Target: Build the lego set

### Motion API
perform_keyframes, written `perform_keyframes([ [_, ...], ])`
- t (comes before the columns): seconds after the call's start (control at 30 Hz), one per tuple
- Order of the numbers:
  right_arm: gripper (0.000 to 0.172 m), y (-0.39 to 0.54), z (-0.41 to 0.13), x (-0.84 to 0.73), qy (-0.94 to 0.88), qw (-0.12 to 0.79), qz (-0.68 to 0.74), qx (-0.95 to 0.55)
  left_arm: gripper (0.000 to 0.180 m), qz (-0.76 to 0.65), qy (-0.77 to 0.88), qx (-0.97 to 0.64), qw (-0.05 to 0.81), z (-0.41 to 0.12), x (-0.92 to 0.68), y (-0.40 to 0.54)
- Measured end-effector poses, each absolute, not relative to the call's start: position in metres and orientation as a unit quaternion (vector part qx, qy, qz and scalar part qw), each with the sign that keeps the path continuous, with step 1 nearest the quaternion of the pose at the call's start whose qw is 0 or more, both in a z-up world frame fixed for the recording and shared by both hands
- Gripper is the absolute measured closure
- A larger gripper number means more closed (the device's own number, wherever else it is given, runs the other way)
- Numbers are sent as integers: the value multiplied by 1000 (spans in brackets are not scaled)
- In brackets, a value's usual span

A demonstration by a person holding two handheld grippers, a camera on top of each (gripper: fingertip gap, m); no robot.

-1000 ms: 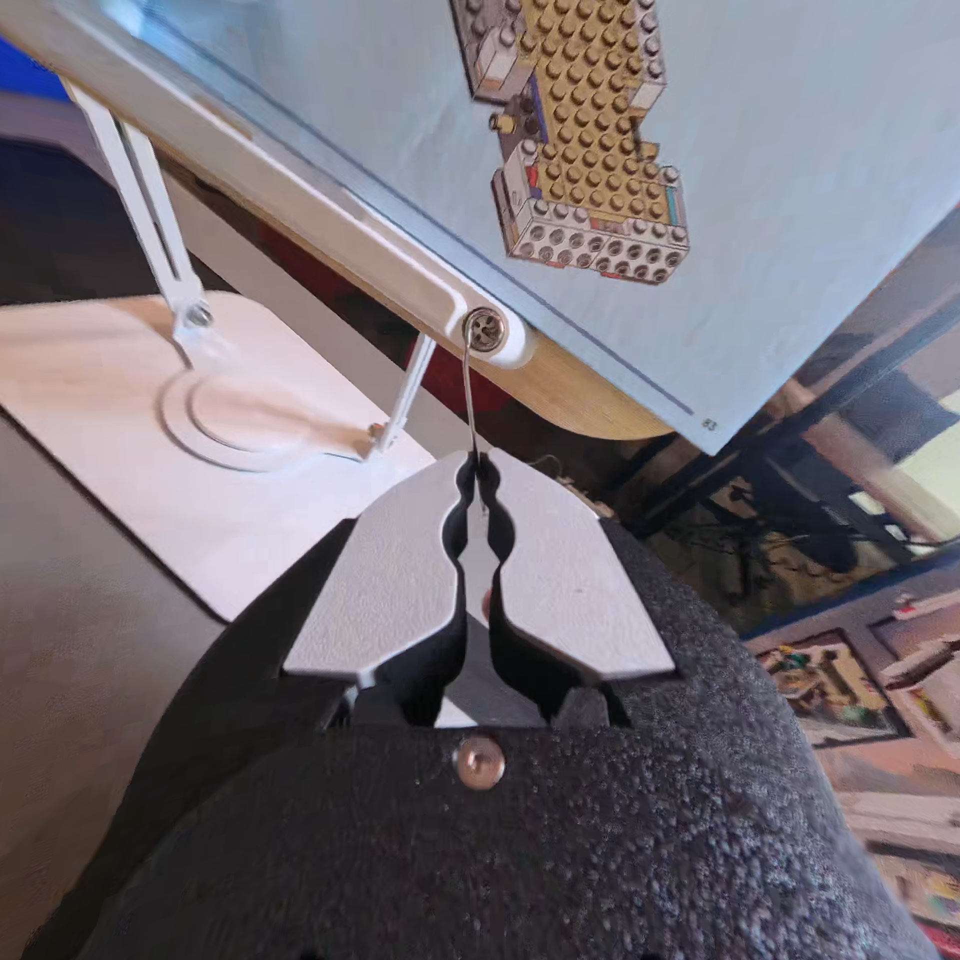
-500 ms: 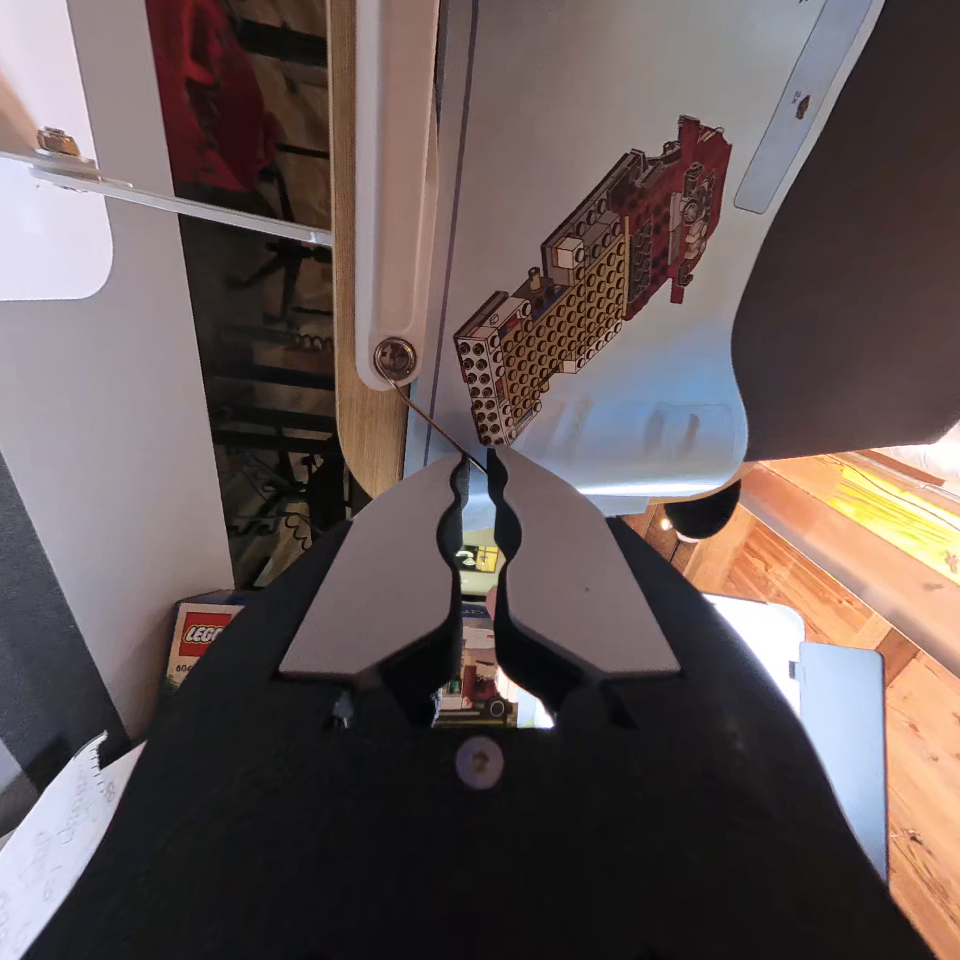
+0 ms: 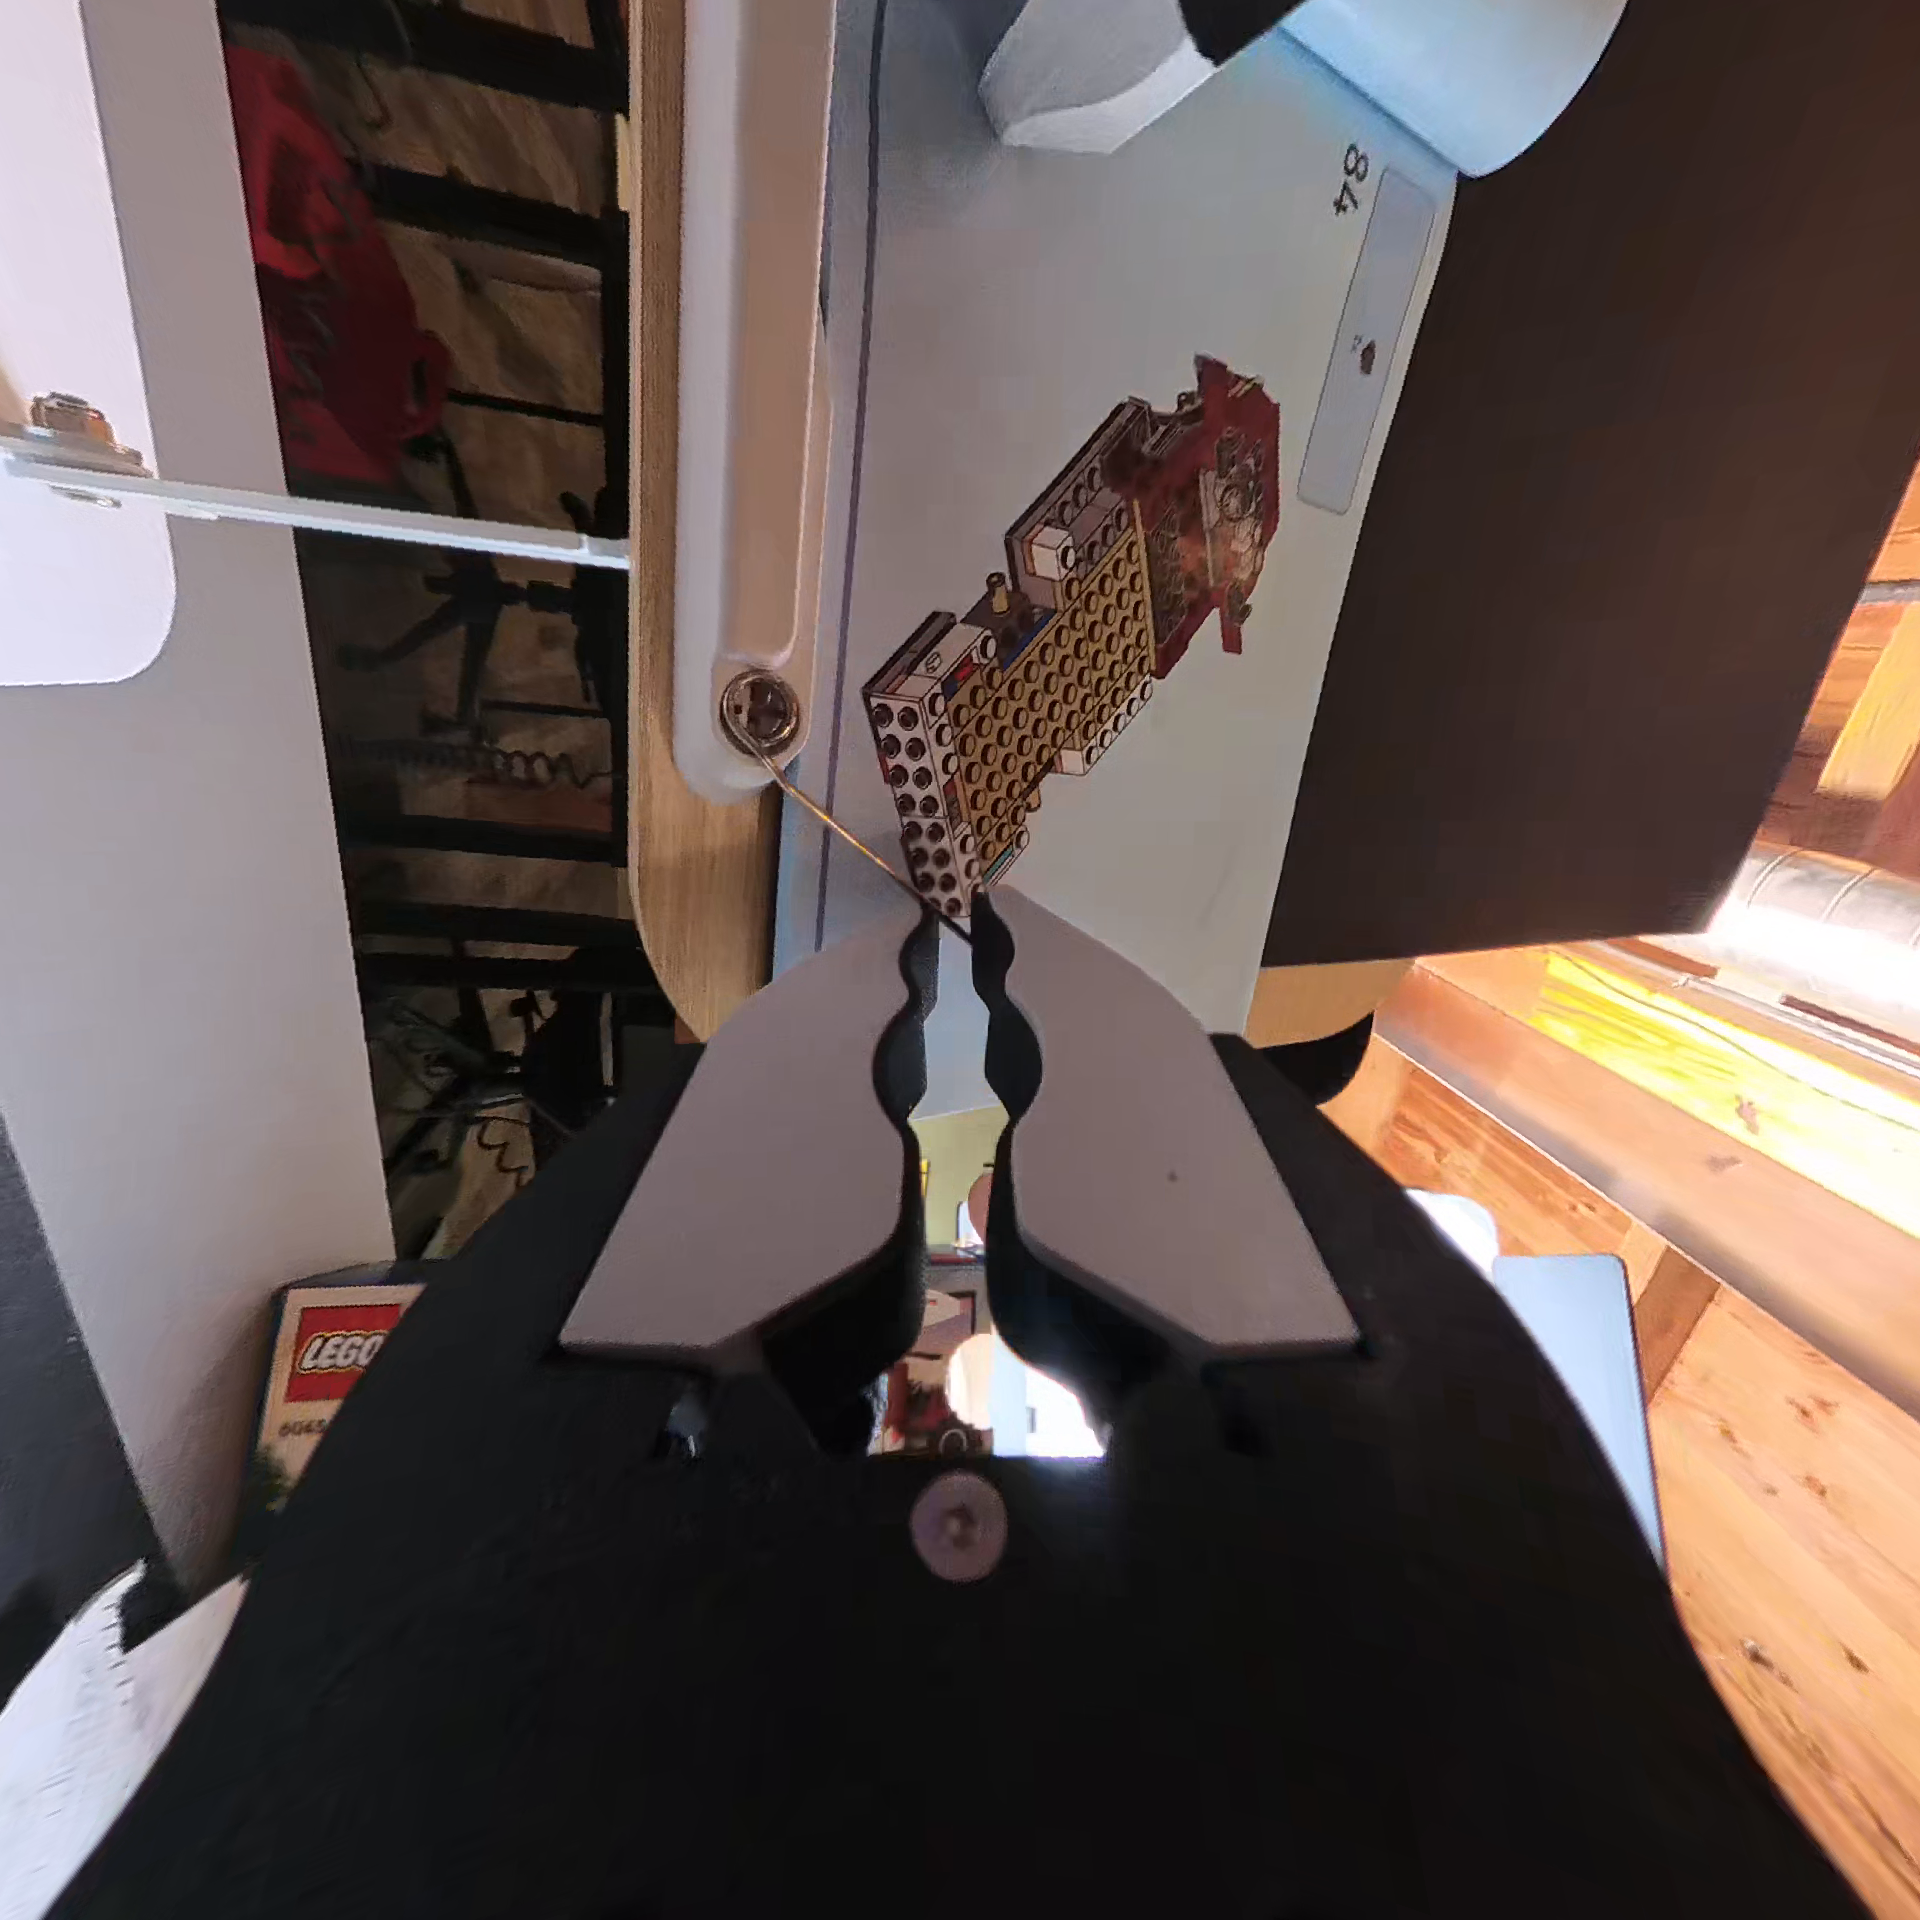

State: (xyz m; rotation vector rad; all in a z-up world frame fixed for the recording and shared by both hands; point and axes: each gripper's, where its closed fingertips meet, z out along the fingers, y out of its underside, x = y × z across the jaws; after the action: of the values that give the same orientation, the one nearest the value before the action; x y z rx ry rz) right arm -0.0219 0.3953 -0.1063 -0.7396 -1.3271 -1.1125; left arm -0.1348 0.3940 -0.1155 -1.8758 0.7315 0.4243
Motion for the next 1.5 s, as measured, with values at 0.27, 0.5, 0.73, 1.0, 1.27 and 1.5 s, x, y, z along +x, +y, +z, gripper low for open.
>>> perform_keyframes([
  [0.27, 161, 407, -111, -19, -563, 599, -411, -395, 180, 141, 306, -771, 540, -112, -131, 389],
  [0.5, 148, 416, -116, -2, -549, 596, -396, -432, 180, 85, 271, -760, 585, -101, -151, 359],
  [0.73, 141, 339, -131, 25, -513, 648, -228, -514, 180, -54, 192, -726, 658, -99, -182, 288],
  [1.0, 134, 226, -97, -2, -348, 716, 116, -593, 180, -36, 86, -669, 737, -98, -227, 255],
  [1.27, 172, 192, -75, -12, -294, 737, 241, -560, 180, -14, 47, -651, 757, -94, -245, 246],
  [1.5, 172, 197, -76, -7, -281, 730, 271, -561, 171, 2, 40, -640, 768, -64, -259, 268],
])
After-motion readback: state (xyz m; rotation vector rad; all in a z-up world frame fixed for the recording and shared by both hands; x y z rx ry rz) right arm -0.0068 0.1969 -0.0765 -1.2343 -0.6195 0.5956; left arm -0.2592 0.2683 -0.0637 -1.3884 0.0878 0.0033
